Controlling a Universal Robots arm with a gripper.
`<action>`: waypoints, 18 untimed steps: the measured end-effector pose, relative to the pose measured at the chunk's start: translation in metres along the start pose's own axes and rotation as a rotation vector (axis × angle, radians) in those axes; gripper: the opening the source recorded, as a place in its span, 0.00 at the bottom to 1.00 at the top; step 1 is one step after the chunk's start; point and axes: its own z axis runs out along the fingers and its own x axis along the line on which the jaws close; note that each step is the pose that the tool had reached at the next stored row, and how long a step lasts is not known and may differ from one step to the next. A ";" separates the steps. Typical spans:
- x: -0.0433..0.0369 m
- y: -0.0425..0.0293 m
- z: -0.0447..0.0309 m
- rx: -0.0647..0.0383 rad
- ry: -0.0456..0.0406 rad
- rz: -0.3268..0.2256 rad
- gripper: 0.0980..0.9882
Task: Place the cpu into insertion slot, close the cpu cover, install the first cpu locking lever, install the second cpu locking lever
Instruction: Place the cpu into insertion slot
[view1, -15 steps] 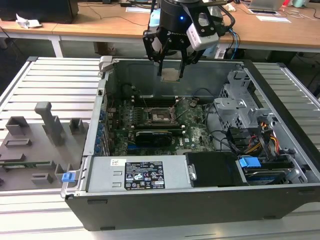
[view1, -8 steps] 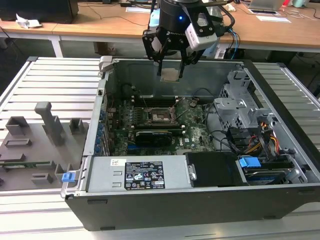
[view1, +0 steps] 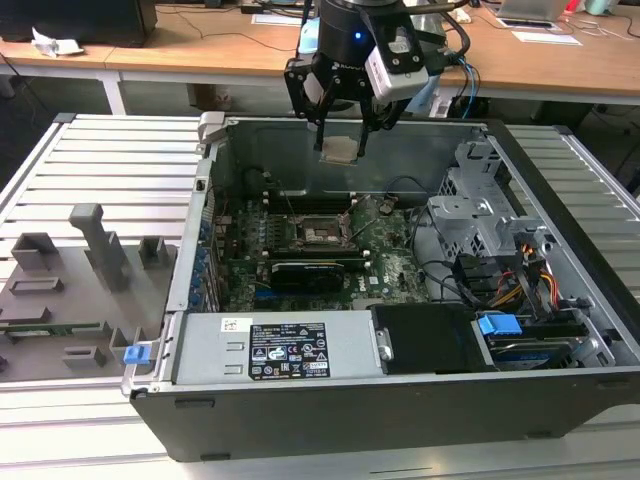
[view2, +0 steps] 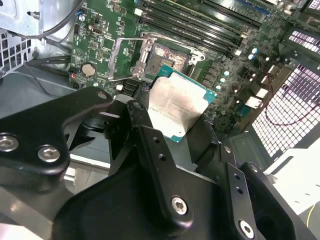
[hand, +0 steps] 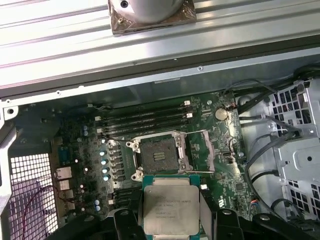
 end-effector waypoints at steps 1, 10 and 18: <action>0.0000 0.0000 0.0000 0.000 -0.0003 0.003 0.50; 0.0000 0.0000 0.0000 -0.001 -0.0027 0.030 0.50; 0.0001 0.0000 0.0000 -0.001 -0.0047 0.052 0.50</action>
